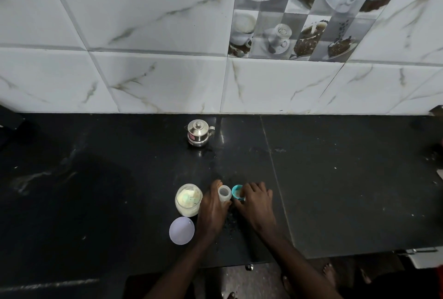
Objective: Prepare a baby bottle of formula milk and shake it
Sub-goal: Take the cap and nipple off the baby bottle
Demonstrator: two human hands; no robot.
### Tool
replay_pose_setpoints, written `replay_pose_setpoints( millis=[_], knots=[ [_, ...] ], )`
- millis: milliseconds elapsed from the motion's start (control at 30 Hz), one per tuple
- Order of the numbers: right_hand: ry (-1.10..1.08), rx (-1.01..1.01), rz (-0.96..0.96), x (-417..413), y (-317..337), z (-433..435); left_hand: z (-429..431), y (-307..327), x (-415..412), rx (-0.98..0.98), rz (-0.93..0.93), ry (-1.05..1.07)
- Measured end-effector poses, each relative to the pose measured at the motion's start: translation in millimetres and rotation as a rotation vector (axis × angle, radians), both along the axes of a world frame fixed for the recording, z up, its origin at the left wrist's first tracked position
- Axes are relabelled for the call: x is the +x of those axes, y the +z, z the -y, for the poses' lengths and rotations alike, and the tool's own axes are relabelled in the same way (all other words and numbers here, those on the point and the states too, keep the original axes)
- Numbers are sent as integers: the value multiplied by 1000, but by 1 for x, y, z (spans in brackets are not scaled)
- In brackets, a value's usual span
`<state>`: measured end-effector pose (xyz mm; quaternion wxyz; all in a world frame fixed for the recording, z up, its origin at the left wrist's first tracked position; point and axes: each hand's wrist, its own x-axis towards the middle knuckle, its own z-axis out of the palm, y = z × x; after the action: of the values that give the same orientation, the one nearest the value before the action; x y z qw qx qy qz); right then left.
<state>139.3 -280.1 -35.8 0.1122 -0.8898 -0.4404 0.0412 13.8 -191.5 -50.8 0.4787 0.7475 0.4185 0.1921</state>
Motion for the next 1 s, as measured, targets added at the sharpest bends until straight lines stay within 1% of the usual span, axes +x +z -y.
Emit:
replay_pose_setpoints(
  millis=[167,267,467,600,700,833,1000],
  knots=[
    [86,-108,57,2,-10,4,1,1,0,12,29,-25],
    [113,-126,66,4,-10,5,1,2,0,41,24,-27],
    [141,-118,58,16,-13,-2,0,-4,1,41,-59,-30],
    [177,-221,22,26,-10,-15,0,-2,1,45,-73,-44],
    [197,-297,-24,29,-5,-25,1,-4,3,99,-104,-56],
    [234,-342,-82,29,3,-36,1,-9,7,135,-120,-54],
    [240,-379,-104,26,1,-37,5,-8,6,162,-106,-70]
  ],
)
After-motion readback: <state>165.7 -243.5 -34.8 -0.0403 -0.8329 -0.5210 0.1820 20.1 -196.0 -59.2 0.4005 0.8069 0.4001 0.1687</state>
